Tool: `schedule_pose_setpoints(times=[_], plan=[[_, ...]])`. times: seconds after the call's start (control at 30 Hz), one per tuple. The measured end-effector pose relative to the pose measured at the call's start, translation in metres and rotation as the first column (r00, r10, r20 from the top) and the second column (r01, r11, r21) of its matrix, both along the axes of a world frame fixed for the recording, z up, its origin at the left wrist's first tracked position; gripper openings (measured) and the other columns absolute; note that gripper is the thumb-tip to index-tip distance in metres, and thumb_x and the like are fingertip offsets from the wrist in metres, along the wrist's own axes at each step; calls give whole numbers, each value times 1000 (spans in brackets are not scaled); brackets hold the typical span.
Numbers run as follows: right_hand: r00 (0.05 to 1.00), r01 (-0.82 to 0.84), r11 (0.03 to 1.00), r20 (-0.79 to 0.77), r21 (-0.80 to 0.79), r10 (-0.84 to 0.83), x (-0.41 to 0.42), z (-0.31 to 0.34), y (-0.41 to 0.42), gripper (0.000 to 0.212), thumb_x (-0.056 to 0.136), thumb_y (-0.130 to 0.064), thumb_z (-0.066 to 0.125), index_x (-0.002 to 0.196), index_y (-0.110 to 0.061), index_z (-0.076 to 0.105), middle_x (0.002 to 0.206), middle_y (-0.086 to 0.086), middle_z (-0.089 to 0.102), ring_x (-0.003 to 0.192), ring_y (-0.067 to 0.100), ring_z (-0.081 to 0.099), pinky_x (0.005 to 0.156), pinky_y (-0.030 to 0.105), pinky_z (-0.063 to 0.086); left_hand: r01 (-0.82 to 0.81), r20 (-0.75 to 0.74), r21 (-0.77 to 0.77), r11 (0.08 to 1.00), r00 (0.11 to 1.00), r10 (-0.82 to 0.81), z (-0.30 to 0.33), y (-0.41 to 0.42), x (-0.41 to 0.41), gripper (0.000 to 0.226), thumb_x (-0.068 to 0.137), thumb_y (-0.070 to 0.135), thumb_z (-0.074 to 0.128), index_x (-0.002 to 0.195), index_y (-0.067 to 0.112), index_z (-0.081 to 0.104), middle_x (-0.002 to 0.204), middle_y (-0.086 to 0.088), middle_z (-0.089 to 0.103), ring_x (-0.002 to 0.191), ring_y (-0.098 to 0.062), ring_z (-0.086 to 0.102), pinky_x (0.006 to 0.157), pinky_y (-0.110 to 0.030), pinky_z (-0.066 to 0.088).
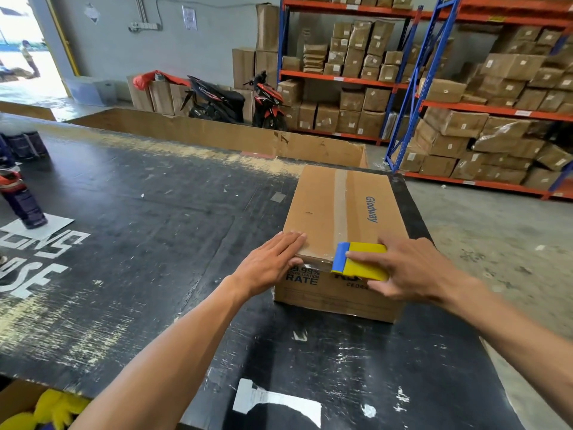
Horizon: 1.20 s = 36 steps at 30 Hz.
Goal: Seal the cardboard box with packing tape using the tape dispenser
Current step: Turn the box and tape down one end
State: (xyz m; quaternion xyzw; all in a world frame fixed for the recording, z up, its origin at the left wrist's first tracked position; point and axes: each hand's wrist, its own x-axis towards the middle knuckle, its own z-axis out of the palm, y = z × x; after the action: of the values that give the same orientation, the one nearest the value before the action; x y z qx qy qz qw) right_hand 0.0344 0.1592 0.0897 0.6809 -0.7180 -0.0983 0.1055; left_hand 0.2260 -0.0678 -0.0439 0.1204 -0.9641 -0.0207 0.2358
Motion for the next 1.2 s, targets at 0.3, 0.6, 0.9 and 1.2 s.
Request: schedule_pose_setpoints(times=[0.3,0.6,0.9,1.2], plan=[[1000,15,999,21,38,-16,-1,-2,-10,60,93,-55,50,149,-52,29,114,3,52,99,22,57,68,29,36,157,251,-330,931,965,-73,32,-9,-22,63,107,50,11,159,14,7,166,-8,9,154,-21,5,125,-45,-2],[1000,-23,998,-6,-56,22,-3,-10,-11,60,89,-62,50,146,-54,33,111,2,53,94,22,60,65,28,31,231,311,-218,948,938,-157,21,0,-49,71,105,51,6,154,5,29,161,-11,28,149,-23,27,123,-38,17],[992,-126,987,-28,-101,124,-13,-3,-3,55,83,-63,50,138,-57,45,90,0,55,63,16,43,48,24,16,211,309,-186,960,940,-147,19,-4,-47,72,104,55,9,156,8,27,161,-10,29,149,-21,26,123,-35,17],[988,-127,990,78,-63,132,-62,-6,43,58,70,-56,49,124,-45,65,73,-1,55,41,19,49,41,20,23,232,297,-232,945,942,-158,23,0,-50,67,106,52,18,157,9,21,162,-10,26,150,-21,24,123,-35,11]])
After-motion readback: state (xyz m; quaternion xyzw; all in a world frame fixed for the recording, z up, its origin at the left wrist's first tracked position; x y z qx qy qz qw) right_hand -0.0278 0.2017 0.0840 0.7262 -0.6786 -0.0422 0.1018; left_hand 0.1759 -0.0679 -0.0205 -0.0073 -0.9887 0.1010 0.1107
